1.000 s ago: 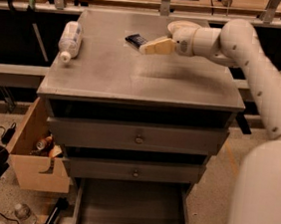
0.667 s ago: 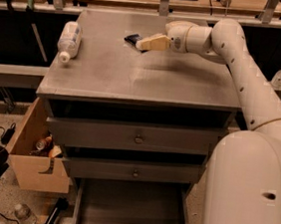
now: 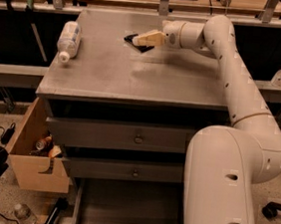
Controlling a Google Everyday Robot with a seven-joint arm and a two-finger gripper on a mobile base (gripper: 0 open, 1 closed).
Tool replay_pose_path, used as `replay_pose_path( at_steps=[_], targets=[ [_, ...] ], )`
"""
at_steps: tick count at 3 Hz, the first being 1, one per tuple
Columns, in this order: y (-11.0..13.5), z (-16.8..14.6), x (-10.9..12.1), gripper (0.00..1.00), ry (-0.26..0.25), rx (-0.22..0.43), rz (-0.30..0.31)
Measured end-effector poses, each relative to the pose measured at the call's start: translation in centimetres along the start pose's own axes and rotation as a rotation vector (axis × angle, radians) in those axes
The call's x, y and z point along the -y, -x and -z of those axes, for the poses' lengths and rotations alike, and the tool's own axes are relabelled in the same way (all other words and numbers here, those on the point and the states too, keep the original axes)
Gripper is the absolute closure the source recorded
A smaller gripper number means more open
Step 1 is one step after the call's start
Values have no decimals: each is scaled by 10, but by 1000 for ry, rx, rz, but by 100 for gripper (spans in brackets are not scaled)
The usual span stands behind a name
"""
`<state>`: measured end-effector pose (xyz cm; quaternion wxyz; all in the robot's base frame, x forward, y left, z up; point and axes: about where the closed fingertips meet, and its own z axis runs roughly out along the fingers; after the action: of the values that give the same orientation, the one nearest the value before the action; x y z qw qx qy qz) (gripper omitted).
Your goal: Place rxbar blueberry into bottom drawer
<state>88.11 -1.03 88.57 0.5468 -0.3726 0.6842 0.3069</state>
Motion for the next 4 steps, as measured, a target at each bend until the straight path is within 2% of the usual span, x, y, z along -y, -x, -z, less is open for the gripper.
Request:
replay_pose_path(
  at_steps=[2,4],
  targets=[
    [-18,-7,9,0,-32,-68,-6],
    [-33,-24,5,0,-12,-108,-10]
  ],
)
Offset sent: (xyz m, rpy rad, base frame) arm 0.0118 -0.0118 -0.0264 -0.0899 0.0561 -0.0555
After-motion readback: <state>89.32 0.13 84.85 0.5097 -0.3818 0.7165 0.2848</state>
